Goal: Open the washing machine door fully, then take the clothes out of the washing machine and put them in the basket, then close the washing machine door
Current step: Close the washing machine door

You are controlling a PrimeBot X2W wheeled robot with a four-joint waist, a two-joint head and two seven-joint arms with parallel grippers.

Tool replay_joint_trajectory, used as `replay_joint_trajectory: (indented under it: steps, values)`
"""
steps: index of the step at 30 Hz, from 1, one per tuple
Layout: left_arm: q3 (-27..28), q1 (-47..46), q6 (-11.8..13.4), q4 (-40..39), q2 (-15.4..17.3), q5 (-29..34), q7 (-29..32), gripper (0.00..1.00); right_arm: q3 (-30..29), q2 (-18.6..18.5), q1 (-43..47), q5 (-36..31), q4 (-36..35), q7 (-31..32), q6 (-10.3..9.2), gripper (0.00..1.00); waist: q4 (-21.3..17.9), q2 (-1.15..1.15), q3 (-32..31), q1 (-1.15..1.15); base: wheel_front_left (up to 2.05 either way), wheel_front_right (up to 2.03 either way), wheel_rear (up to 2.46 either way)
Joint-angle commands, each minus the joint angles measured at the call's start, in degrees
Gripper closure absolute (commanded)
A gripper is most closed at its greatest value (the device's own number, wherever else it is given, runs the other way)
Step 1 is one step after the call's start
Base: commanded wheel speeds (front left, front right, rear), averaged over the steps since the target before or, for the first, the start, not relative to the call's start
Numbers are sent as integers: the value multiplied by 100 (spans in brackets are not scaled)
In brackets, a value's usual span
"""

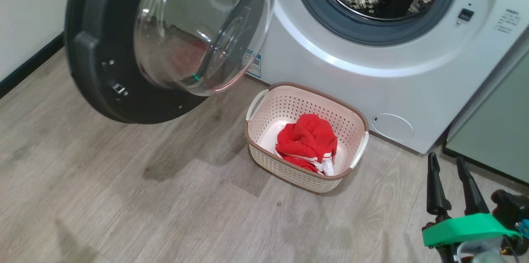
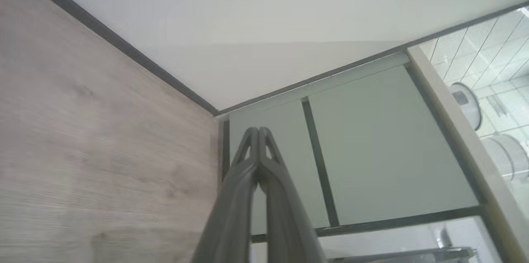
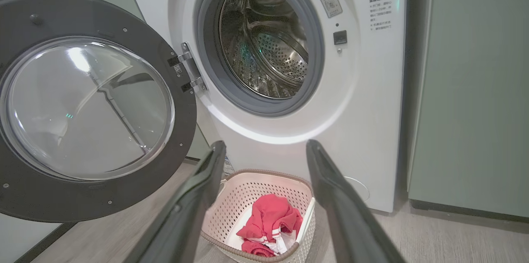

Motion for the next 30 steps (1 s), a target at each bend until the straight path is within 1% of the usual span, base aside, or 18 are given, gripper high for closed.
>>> replay_joint_trajectory:
  steps: [1, 3, 6, 9, 13, 20, 23, 30]
  values:
    - [153, -419, 93, 31, 394, -163, 224, 100, 104, -26, -146, -52, -200, -61, -4, 0, -64, 0, 40, 0, 0, 0, 0]
    - [246, -805, 269, 437, 665, -369, 549, 100, 121, -24, -181, -62, -193, -61, -4, 0, -135, 0, 72, 0, 0, 0, 0]
    - [192, -1362, 444, 987, 925, -600, 1252, 100, 110, -45, -214, -66, -198, -61, -4, 0, -221, 0, 113, 0, 0, 0, 0]
    - [118, -1803, 479, 1335, 1093, -771, 1865, 100, 133, -84, -233, -69, -204, -61, -4, 0, -312, 0, 148, 0, 0, 0, 0]
    - [-96, -2246, 464, 1630, 1213, -779, 2374, 100, 151, -148, -259, -79, -194, -61, -4, 0, -456, 0, 189, 0, 0, 0, 0]
    - [-418, -2530, 370, 1971, 1252, -641, 2792, 100, 215, -233, -358, -88, -195, -61, -4, 0, -734, 0, 296, 0, 0, 0, 0]
    - [-508, -2559, 266, 2095, 1241, -614, 2947, 100, 232, -258, -375, -88, -201, -61, -4, 0, -865, 0, 334, 0, 0, 0, 0]
    - [-496, -2548, 111, 2298, 1254, -631, 2822, 100, 265, -316, -391, -81, -209, -61, -4, 0, -1078, 0, 422, 0, 0, 0, 0]
